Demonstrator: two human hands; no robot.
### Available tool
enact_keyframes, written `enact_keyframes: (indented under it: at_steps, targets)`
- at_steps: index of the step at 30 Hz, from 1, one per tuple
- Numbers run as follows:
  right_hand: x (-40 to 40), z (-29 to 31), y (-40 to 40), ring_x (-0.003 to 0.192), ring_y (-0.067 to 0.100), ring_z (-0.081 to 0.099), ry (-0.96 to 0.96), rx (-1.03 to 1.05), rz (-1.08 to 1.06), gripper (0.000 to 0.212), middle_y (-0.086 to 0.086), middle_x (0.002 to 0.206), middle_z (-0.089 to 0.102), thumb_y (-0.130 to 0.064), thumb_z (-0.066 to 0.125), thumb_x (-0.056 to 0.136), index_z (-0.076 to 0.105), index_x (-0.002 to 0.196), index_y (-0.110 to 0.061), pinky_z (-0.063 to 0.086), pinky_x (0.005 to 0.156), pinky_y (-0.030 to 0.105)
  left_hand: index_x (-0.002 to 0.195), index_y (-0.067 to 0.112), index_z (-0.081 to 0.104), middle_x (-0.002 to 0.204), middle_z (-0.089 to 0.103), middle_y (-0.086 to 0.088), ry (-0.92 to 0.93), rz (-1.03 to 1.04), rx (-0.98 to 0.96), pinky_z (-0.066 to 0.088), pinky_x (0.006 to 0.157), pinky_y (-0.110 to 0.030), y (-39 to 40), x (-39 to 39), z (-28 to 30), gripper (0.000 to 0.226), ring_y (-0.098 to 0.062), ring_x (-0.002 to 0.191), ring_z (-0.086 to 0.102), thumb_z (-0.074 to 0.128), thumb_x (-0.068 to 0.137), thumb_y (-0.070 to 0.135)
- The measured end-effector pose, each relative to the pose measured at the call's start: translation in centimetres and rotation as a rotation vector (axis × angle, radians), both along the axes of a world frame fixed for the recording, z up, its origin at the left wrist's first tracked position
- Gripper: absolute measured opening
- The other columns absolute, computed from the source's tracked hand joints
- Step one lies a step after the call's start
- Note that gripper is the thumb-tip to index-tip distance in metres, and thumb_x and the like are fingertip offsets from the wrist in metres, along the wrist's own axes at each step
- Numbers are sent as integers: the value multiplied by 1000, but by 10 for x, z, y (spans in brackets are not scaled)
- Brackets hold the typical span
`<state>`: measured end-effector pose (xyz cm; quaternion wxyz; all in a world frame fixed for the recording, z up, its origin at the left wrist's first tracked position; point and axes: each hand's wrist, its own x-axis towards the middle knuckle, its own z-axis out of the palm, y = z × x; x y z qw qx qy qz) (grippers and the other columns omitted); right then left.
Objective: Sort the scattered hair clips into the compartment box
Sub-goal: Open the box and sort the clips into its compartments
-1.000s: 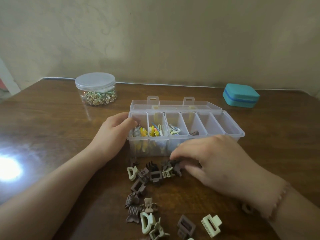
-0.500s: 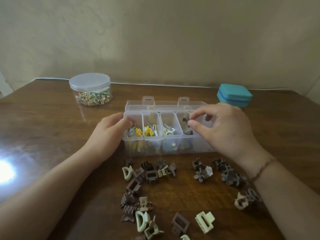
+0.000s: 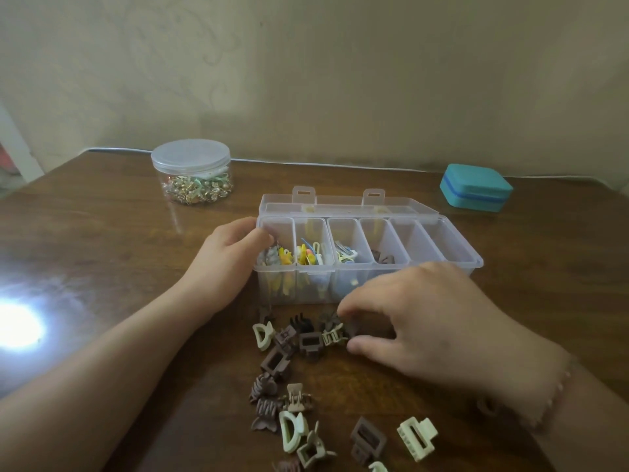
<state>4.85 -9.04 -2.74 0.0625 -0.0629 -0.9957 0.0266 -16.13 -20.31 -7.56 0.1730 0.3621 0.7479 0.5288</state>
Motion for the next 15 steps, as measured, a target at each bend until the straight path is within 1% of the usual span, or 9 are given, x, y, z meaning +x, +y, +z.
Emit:
enact_keyframes:
  at_steps: [2, 5, 7, 9, 11, 12, 13, 14, 15]
  targets:
    - [-3, -4, -1, 102, 2, 58, -1, 13, 25, 35, -19, 109, 66, -57, 53, 88, 57, 119, -42, 50, 87, 33, 99, 18, 74, 104, 74, -2, 3, 1, 1, 46, 98, -47, 0, 1, 1, 43, -21, 105, 65, 45, 76, 39]
    - [-3, -7, -1, 103, 4, 58, 5, 12, 22, 29, -18, 110, 66, -45, 53, 90, 57, 119, -41, 50, 87, 34, 100, 18, 74, 105, 74, -2, 5, -1, -3, 46, 97, -43, 0, 1, 1, 43, -19, 105, 64, 45, 76, 38]
    - [-1, -5, -1, 101, 4, 58, 12, 8, 21, 28, -18, 108, 65, -42, 54, 89, 55, 117, -42, 50, 85, 33, 100, 18, 74, 104, 74, 0, 1, -2, 1, 47, 96, -39, 0, 1, 1, 43, -17, 105, 64, 45, 76, 38]
    - [3, -2, 1, 90, -1, 57, 28, -14, 15, 28, -19, 101, 65, -44, 57, 88, 52, 116, -44, 50, 80, 27, 99, 20, 74, 103, 74, 2, -6, -5, 5, 47, 94, -37, 0, 1, 1, 41, -15, 103, 64, 45, 76, 38]
    - [6, 5, 6, 65, -6, 52, 70, -24, -8, 28, -22, 85, 65, -47, 58, 83, 55, 111, -45, 45, 65, 16, 98, 21, 74, 102, 74, 3, -10, -7, 9, 47, 93, -36, 1, 1, 0, 41, -14, 102, 64, 45, 76, 38]
    - [7, 8, 10, 54, -3, 49, 137, -42, -32, 26, -24, 72, 60, -48, 59, 80, 58, 105, -43, 39, 56, 11, 98, 21, 74, 102, 74, 3, -10, -6, 10, 47, 92, -35, 1, 1, 0, 40, -14, 102, 64, 45, 76, 38]
    - [9, 11, 15, 50, 2, 49, 243, -79, -65, 21, -24, 61, 53, -46, 61, 77, 60, 98, -40, 34, 50, 9, 98, 21, 74, 102, 74, 3, -11, -7, 13, 47, 92, -35, 1, 1, 0, 40, -14, 102, 64, 45, 76, 38]
    - [11, 14, 19, 48, 7, 49, 355, -118, -111, 17, -22, 55, 48, -43, 63, 76, 62, 92, -38, 33, 47, 11, 97, 22, 75, 102, 75, 4, -11, -9, 16, 47, 91, -35, 1, 1, 0, 40, -13, 102, 65, 45, 76, 38]
    - [11, 16, 23, 48, 9, 49, 448, -147, -163, 13, -20, 54, 46, -40, 66, 76, 63, 88, -36, 36, 46, 16, 97, 22, 75, 102, 75, 4, -10, -11, 19, 47, 91, -34, 1, 1, 0, 40, -13, 102, 65, 45, 76, 38]
